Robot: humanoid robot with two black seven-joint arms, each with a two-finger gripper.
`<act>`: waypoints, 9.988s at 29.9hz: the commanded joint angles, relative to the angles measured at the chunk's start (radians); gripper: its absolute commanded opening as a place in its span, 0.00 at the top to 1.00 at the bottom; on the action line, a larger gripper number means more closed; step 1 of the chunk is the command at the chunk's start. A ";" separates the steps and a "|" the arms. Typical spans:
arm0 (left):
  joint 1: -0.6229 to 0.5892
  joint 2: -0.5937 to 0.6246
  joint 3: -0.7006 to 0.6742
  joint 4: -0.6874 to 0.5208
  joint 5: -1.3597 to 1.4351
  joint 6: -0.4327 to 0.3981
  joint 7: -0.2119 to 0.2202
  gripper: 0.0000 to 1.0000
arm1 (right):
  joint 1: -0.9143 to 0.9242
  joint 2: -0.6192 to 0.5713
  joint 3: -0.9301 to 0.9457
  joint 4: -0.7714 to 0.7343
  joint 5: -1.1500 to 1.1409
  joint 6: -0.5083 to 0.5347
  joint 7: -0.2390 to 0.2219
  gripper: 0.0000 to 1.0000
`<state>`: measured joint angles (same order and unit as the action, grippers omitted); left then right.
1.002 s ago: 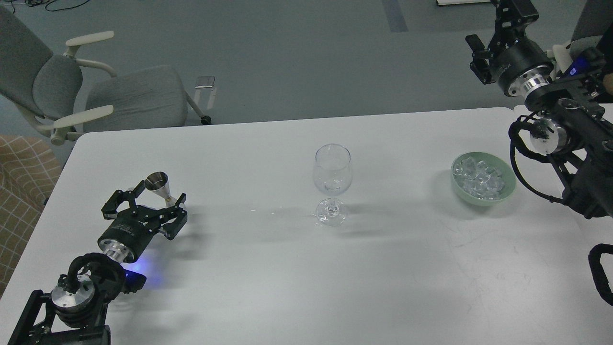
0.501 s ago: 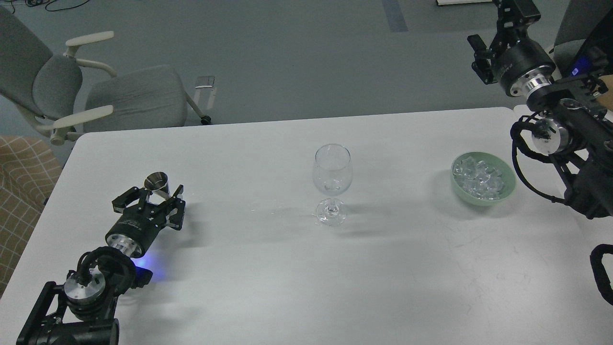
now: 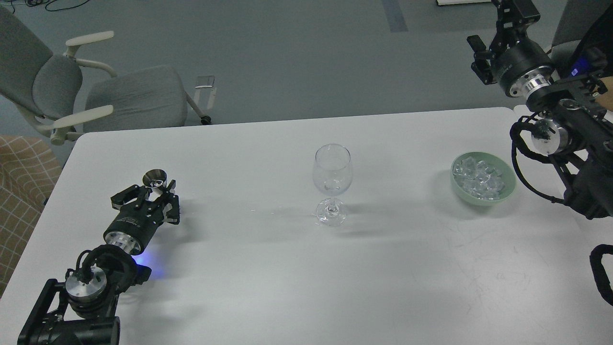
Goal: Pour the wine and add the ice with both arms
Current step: 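Close the left gripper around the metal jigger, then lift the jigger with the left gripper and carry it toward the wine glass, then tilt the jigger over the wine glass with the left gripper to pour, then carry the jigger back and set it upright on the table, then open the left gripper and pull it back from the jigger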
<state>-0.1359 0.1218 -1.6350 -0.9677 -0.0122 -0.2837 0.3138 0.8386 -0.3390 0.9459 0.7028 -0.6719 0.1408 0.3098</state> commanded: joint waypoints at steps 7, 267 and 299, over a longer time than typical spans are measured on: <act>-0.001 -0.011 0.000 -0.006 -0.002 -0.023 0.001 1.00 | 0.001 -0.003 0.001 0.000 -0.001 -0.001 0.000 0.00; 0.015 0.035 -0.031 -0.022 0.054 0.001 0.175 0.52 | -0.075 0.006 -0.003 0.006 -0.011 -0.017 0.002 0.00; 0.162 0.176 -0.052 0.012 0.048 -0.205 0.175 0.02 | -0.084 -0.031 -0.001 0.020 -0.006 -0.015 0.002 0.00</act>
<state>-0.0176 0.2527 -1.6786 -0.9621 0.0368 -0.4338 0.4887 0.7621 -0.3588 0.9448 0.7160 -0.6787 0.1244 0.3116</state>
